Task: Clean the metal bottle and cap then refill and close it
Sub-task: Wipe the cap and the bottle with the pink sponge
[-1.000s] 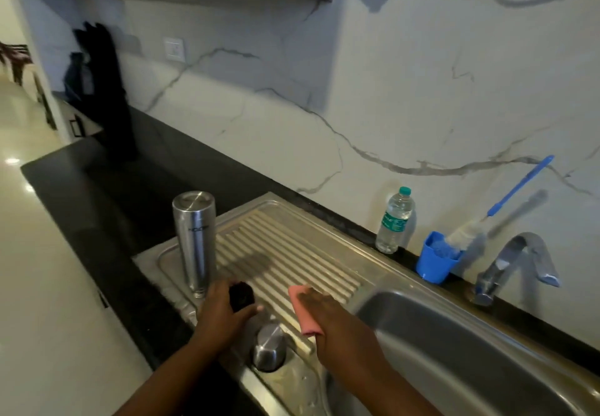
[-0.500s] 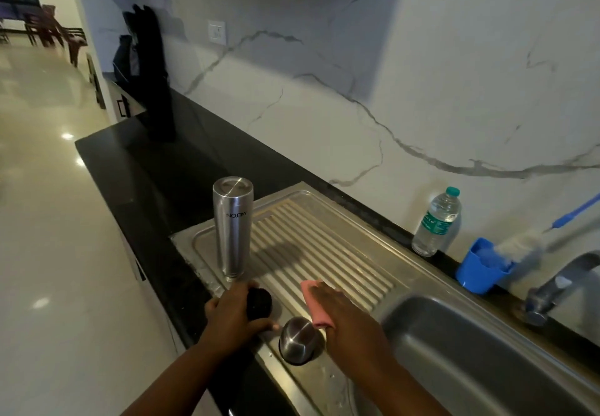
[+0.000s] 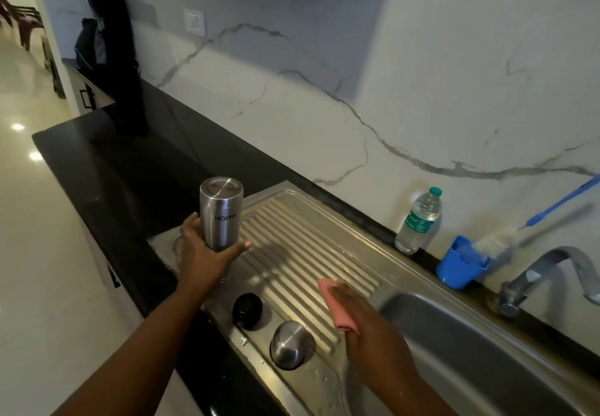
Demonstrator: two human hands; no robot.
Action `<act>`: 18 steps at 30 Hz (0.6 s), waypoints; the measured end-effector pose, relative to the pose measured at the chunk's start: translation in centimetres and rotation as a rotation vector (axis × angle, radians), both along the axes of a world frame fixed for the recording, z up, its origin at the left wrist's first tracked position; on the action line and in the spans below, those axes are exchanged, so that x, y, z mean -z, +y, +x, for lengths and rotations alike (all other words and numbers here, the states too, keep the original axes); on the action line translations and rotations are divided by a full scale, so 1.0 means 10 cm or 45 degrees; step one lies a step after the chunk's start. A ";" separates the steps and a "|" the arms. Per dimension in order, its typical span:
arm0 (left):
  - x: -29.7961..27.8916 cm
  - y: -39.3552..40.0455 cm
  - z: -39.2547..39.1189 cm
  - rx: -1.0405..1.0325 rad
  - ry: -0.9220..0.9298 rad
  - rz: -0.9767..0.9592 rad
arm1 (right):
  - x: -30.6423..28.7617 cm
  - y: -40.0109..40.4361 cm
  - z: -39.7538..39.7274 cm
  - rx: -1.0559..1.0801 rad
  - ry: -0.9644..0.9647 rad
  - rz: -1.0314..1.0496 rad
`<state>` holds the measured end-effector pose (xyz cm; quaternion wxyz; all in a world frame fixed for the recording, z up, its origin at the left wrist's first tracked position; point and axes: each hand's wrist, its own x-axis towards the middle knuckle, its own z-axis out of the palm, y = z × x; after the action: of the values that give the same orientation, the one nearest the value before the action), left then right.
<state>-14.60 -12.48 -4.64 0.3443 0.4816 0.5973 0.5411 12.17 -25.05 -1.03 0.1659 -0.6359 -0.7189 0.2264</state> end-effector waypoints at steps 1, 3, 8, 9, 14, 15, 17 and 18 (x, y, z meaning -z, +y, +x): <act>-0.02 0.02 0.02 0.026 -0.022 -0.007 | -0.01 -0.03 0.04 0.011 0.048 0.010; -0.06 0.03 0.08 -0.001 -0.042 0.013 | -0.04 -0.14 0.10 0.022 0.070 0.126; -0.41 -0.07 0.48 0.059 -0.317 0.172 | -0.08 -0.38 0.33 0.136 0.197 0.415; -0.55 -0.11 0.62 0.126 -0.427 0.213 | -0.14 -0.42 0.38 0.200 0.268 0.428; -0.98 -0.31 1.54 0.489 -0.921 0.137 | -0.44 -0.80 0.59 0.433 0.168 0.734; -1.00 -0.38 1.73 0.567 -1.043 0.056 | -0.49 -0.88 0.62 0.474 0.098 0.794; -1.03 -0.56 2.07 0.685 -1.250 -0.170 | -0.55 -1.01 0.72 0.537 -0.089 0.871; -1.04 -0.67 2.23 0.737 -1.321 -0.310 | -0.57 -1.08 0.77 0.540 -0.224 0.891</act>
<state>7.69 -19.19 5.79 0.7764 0.2550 0.2536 0.5175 19.85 -35.81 4.67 0.3529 -0.6920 -0.6170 -0.1261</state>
